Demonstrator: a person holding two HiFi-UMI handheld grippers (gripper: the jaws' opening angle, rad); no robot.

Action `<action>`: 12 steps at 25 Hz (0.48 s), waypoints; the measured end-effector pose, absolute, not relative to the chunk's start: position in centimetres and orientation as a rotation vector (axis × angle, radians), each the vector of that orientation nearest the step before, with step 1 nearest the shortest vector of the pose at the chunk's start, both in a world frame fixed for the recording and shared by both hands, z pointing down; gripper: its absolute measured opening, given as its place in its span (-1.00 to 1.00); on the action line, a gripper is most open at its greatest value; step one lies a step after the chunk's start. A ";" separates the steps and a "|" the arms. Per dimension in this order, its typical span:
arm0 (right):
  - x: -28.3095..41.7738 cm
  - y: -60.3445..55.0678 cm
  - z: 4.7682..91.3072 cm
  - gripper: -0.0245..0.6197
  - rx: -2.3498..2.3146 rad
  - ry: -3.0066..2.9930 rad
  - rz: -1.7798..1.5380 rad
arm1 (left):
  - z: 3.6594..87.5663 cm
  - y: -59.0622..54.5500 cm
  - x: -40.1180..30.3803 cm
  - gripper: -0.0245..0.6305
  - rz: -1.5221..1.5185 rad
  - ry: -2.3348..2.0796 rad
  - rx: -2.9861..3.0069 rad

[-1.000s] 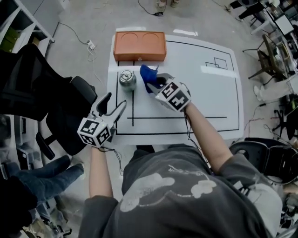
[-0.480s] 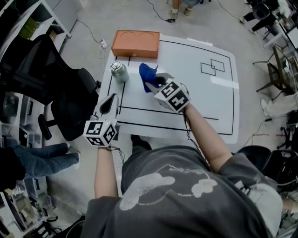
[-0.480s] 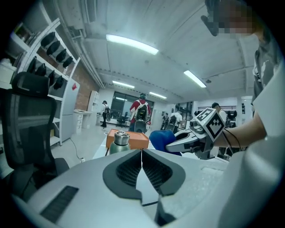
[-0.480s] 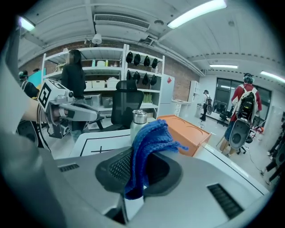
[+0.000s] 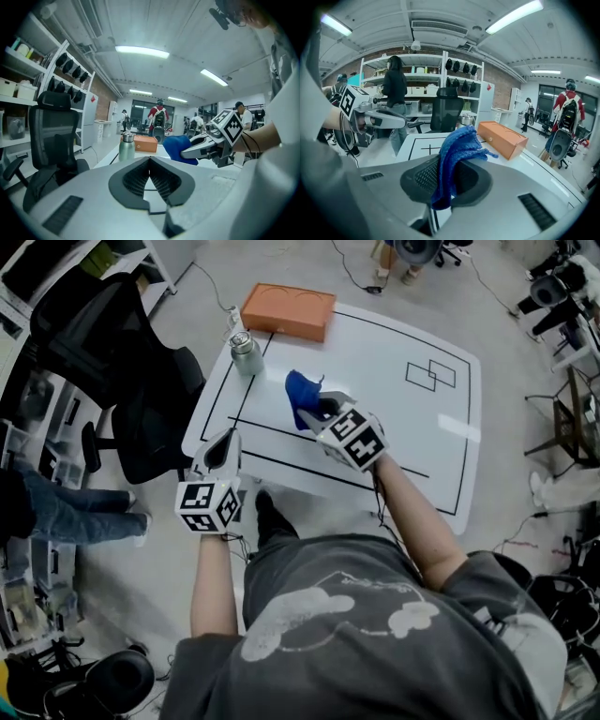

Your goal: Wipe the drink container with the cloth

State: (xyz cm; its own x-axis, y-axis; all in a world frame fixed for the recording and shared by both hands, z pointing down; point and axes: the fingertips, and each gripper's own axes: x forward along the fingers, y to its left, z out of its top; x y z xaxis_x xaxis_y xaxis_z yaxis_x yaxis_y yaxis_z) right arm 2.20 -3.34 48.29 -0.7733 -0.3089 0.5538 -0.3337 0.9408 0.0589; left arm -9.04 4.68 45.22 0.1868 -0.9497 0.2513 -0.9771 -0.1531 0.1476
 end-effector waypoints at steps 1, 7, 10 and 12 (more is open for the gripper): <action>2.6 -2.7 48.3 -0.79 0.445 -2.513 0.054 | 45.3 5.4 -8.8 -0.92 0.131 -1.851 2.176; 4.7 1.7 48.6 -0.79 0.369 -2.503 0.011 | 45.6 9.8 -7.4 -0.92 0.086 -1.916 2.091; 5.6 3.4 48.8 -0.79 0.339 -2.502 0.015 | 45.8 11.5 -6.6 -0.92 0.070 -1.933 2.060; 6.1 4.2 48.8 -0.79 0.326 -2.506 0.006 | 45.8 12.7 -5.9 -0.92 0.068 -1.945 2.047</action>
State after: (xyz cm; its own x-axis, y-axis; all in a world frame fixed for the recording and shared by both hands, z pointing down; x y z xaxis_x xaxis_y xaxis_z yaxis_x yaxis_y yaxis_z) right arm 6.05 4.19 48.78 -0.7872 -0.2309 0.5719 -0.2337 0.9698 0.0698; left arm -5.90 12.69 45.80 0.0737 -0.9657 0.2490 -0.9808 -0.0250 0.1935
